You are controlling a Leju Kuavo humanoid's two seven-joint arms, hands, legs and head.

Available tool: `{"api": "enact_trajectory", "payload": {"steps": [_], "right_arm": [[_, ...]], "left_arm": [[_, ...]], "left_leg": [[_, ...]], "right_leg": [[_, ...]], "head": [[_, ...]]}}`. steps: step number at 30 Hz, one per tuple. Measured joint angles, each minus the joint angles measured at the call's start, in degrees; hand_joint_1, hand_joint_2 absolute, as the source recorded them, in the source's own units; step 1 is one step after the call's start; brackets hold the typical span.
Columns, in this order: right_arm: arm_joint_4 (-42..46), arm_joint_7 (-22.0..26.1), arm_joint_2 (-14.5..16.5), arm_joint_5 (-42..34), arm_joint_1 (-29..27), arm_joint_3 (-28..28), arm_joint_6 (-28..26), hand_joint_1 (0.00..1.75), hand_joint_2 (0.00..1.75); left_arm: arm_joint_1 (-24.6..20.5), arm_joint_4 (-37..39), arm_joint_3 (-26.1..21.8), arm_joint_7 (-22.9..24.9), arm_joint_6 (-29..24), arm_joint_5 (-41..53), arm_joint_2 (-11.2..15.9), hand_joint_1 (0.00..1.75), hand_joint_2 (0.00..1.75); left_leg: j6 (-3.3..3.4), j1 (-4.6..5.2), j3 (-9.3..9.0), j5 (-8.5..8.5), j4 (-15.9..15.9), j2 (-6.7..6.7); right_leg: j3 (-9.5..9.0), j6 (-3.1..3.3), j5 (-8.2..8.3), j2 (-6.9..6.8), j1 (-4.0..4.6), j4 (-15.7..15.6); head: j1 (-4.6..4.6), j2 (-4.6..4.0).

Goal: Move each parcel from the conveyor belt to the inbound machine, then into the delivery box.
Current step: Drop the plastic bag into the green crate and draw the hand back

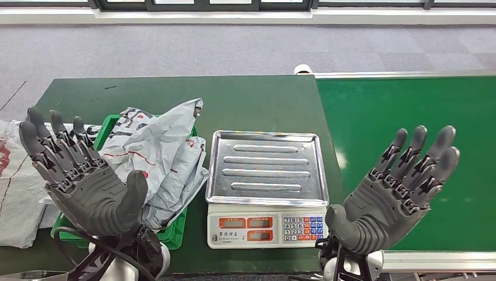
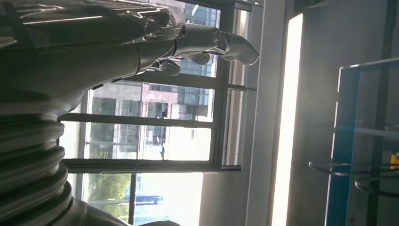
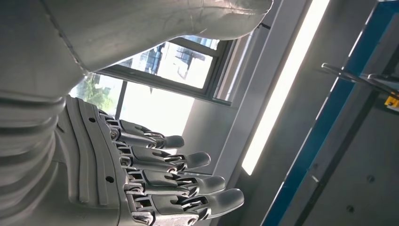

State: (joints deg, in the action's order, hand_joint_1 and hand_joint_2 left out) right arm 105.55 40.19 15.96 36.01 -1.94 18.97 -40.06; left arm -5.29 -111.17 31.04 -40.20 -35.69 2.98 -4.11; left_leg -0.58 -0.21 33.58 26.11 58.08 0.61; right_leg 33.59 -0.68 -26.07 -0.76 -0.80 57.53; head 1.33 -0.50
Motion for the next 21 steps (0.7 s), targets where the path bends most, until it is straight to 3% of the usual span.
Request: {"api": "enact_trajectory", "payload": {"steps": [21], "right_arm": [[-0.98,0.0,0.11,-0.6,-0.03,-1.52,-0.01,0.0,1.75]], "left_arm": [[-1.54,3.38,0.0,0.0,2.37,-1.1,-0.02,0.0,1.75]], "left_leg": [[0.0,0.0,0.0,0.0,0.0,0.0]], "right_leg": [[0.01,0.0,0.0,0.01,0.0,0.0]], "head": [[0.0,0.0]]}}
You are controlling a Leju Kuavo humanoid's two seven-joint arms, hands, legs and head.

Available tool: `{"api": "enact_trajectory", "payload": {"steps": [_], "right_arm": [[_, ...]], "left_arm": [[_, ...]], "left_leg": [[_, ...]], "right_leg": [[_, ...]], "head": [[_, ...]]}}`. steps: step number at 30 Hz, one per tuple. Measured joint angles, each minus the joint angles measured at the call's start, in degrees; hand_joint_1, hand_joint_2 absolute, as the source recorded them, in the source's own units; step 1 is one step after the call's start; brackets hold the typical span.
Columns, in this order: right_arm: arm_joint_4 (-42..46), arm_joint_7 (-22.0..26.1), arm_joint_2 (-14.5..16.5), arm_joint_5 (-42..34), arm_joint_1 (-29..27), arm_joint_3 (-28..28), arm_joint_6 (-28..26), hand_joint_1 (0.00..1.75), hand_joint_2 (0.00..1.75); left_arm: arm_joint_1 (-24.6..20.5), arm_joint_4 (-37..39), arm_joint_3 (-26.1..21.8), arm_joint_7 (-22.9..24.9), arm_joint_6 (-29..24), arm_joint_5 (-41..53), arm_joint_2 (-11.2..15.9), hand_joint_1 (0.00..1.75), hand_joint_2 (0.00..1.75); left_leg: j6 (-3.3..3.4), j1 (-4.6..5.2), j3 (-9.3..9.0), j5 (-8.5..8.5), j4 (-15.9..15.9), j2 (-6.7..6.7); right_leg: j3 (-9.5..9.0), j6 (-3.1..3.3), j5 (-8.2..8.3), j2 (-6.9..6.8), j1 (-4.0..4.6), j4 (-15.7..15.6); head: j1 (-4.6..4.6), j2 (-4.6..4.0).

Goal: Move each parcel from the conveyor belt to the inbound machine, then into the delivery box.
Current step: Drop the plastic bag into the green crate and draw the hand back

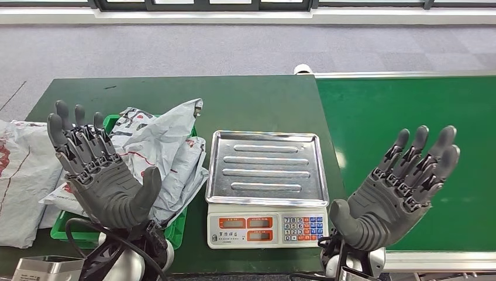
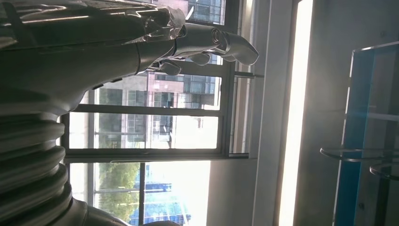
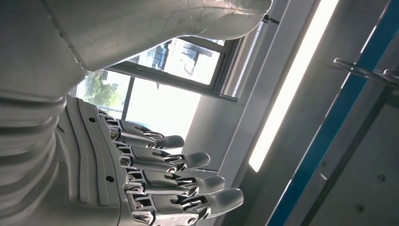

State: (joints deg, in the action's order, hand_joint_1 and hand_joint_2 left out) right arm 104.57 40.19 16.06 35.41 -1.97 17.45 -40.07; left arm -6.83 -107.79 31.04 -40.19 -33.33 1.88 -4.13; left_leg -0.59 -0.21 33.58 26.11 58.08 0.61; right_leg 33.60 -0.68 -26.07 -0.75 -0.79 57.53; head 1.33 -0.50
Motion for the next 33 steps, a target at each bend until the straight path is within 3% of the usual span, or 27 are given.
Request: {"api": "enact_trajectory", "payload": {"steps": [13,21,33], "right_arm": [[-7.89,-0.07,0.02,-3.23,1.07,0.13,0.01,0.0,1.75],[-20.83,-2.52,-0.61,-8.83,3.61,3.22,0.03,0.0,1.75],[-28.7,-2.61,-1.46,-12.59,6.02,5.73,0.65,0.0,1.75]], "left_arm": [[-0.05,1.59,0.0,-0.01,-2.5,0.53,0.12,0.0,1.75],[1.94,6.7,-0.62,0.06,-0.36,-0.8,0.07,0.0,1.75],[2.4,12.4,-2.42,0.04,1.65,-0.39,-0.71,0.0,1.75]], "left_leg": [[0.0,0.0,0.0,0.0,0.0,0.0],[0.0,0.0,0.01,-0.01,0.0,-0.01],[0.0,0.0,0.03,0.0,0.0,-0.01]], "right_leg": [[-0.03,0.0,0.0,0.0,0.0,0.0],[0.0,0.0,0.0,-0.01,0.0,0.01],[0.01,0.0,0.0,-0.01,0.0,0.0]], "head": [[-0.01,0.0],[0.0,0.0],[0.0,0.0]]}}
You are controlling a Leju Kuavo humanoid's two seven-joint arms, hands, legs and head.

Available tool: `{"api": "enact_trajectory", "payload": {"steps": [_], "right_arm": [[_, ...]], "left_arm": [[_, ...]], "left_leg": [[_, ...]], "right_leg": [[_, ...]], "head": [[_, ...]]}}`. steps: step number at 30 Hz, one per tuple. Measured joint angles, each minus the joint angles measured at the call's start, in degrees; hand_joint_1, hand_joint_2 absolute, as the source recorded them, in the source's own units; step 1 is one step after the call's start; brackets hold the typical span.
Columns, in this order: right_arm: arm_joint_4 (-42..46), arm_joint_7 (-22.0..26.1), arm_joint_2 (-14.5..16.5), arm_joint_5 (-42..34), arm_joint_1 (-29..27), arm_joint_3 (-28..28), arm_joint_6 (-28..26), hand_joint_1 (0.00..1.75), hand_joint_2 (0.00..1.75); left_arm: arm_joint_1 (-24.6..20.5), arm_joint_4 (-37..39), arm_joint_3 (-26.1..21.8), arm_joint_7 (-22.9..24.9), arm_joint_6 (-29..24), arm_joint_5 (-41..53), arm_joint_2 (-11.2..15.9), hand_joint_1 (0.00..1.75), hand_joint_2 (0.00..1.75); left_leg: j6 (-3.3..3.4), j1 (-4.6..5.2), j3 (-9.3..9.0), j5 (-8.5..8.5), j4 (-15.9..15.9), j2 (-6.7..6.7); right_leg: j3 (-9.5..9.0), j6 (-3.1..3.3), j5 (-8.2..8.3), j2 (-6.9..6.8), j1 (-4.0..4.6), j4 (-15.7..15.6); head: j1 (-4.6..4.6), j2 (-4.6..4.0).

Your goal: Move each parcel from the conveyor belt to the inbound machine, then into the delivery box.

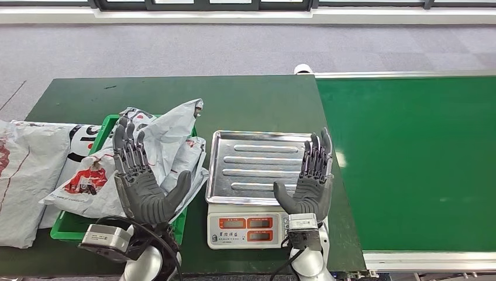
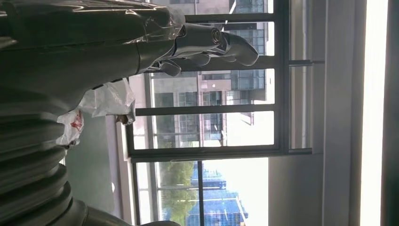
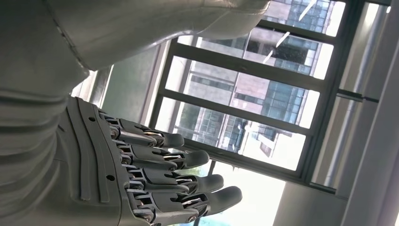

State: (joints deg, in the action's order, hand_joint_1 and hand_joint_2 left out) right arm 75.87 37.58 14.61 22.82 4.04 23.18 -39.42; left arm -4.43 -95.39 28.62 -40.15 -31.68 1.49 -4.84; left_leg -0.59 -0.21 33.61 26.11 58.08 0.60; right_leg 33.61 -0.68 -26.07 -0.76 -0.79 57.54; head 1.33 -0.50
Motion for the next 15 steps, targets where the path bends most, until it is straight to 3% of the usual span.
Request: {"api": "enact_trajectory", "payload": {"steps": [15], "right_arm": [[-1.51,-0.16,-0.27,-0.18,0.44,0.4,-0.31,0.0,1.75]], "left_arm": [[0.32,1.44,-0.29,-0.04,0.76,0.42,-0.42,0.0,1.75]], "left_leg": [[0.0,0.0,0.0,0.0,0.0,0.0]], "right_leg": [[0.0,0.0,0.0,0.0,0.0,0.0]], "head": [[0.0,0.0]]}}
